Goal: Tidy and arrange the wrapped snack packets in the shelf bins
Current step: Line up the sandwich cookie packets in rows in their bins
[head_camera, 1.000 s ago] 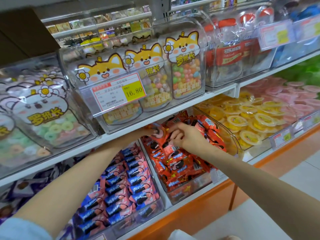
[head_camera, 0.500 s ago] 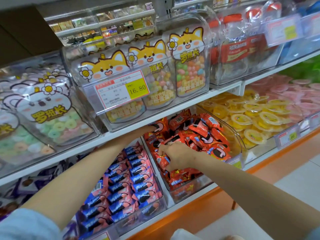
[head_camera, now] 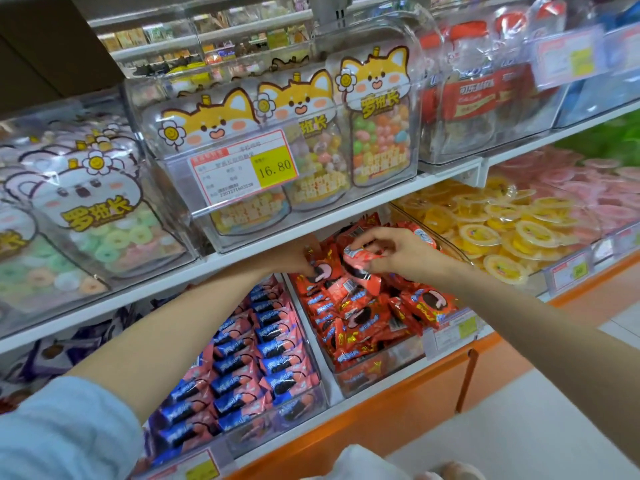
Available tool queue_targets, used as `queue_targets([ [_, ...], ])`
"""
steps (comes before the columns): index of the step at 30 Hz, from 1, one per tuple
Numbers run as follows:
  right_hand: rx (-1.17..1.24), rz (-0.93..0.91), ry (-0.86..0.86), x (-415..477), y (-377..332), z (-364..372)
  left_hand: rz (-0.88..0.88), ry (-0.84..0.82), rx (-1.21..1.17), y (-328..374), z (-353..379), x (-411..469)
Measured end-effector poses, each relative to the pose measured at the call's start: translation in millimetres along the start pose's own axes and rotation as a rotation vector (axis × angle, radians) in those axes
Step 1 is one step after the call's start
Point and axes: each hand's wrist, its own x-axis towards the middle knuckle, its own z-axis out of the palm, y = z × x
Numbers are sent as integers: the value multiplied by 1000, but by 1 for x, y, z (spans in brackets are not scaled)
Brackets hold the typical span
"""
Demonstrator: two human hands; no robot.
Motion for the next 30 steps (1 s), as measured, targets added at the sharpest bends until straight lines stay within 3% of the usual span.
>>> queue_targets([
  [5, 83, 40, 67, -19, 3, -12, -59, -66, 279, 10, 17, 5],
  [11, 71, 33, 135, -31, 9, -9, -85, -113, 402, 12, 33, 15],
  [14, 73, 0, 149, -32, 15, -2, -77, -105, 291, 11, 26, 14],
  [18, 46, -14, 162, -31, 18, 1, -14, 59, 49, 14, 33, 21],
  [27, 71, 18, 209, -39, 18, -2, -60, 111, -66, 19, 35, 33],
  [30, 56, 28, 241, -36, 19, -1, 12, 210, -328, 17, 23, 24],
])
